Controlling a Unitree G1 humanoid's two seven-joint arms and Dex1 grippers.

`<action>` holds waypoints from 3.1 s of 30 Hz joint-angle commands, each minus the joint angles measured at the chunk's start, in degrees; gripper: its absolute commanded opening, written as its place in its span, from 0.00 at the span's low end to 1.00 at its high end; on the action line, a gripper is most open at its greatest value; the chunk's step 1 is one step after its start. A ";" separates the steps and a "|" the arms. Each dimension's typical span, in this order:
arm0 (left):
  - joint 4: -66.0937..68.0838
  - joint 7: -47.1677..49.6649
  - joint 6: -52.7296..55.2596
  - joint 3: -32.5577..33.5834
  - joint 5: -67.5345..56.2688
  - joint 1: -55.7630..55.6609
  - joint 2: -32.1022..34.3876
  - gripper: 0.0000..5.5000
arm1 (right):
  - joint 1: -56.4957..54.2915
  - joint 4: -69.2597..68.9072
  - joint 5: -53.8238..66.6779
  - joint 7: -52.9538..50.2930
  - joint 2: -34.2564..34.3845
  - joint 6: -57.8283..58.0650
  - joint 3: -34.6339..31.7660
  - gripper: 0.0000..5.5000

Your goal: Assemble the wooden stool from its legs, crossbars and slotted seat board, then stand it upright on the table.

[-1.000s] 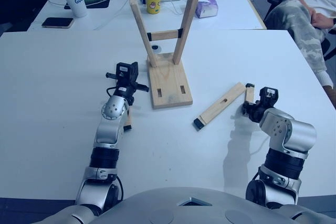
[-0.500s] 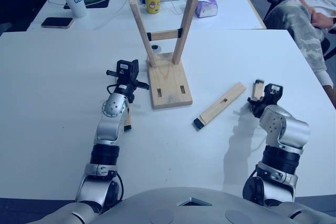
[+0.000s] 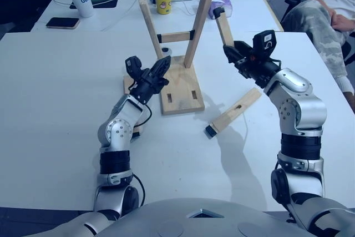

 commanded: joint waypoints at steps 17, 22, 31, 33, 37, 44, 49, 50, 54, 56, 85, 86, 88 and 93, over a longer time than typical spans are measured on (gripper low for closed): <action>-1.66 2.69 7.47 -4.51 -4.16 1.31 -0.69 0.59 | 7.02 -6.35 -1.03 11.97 -5.97 -9.14 10.37 0.24; -2.00 4.20 7.75 -2.76 -6.83 -0.21 -1.18 0.59 | 8.93 -6.95 -2.04 13.89 -7.85 -11.55 12.04 0.24; -3.00 7.35 8.89 -1.07 -10.84 -1.90 -1.33 0.46 | 10.74 -6.02 -4.06 15.13 -9.42 -15.19 13.39 0.24; -3.10 7.68 8.93 -1.00 -11.09 -1.90 -1.37 0.39 | 10.81 -6.03 -4.13 15.30 -9.56 -15.52 13.53 0.24; -3.01 7.88 8.81 -0.88 -11.37 -2.00 -1.15 0.30 | 9.98 -5.61 -3.81 15.33 -9.08 -15.62 13.74 0.24; -2.57 8.36 8.65 -0.72 -11.20 -2.11 -0.91 0.11 | 9.56 -5.78 -2.45 15.25 -8.74 -14.41 13.41 0.24; -2.52 8.41 8.54 -0.97 -10.79 -2.10 -0.97 0.08 | 9.32 -6.45 -0.61 15.05 -8.38 -12.95 13.00 0.24; -2.53 8.41 8.52 -1.01 -10.73 -2.08 -0.98 0.08 | 9.29 -6.63 -0.26 15.02 -8.34 -12.69 12.94 0.24; -1.88 8.49 8.09 -0.71 -10.23 -2.13 -0.92 0.08 | 8.44 -7.74 3.47 14.97 -7.23 -10.27 11.21 0.24; -1.56 8.79 7.71 -0.39 -10.06 -2.31 -0.90 0.08 | 7.94 -8.14 5.46 15.11 -6.86 -9.06 10.18 0.24; 0.94 12.74 -9.44 7.20 5.57 -3.94 5.93 0.08 | 2.10 12.19 -4.65 -16.95 3.97 -19.57 -2.62 0.13; 1.12 13.50 -10.69 7.86 7.01 -3.84 6.52 0.08 | 3.10 12.14 -5.61 -18.20 4.55 -20.66 -2.56 0.10; 1.36 14.24 -12.08 8.49 8.62 -3.75 7.03 0.08 | 4.15 12.07 -6.63 -19.53 5.24 -21.92 -2.49 0.05; 2.11 14.77 -13.44 10.21 10.61 -3.57 8.95 0.08 | 9.19 10.55 -11.10 -22.66 8.03 -27.81 0.05 0.00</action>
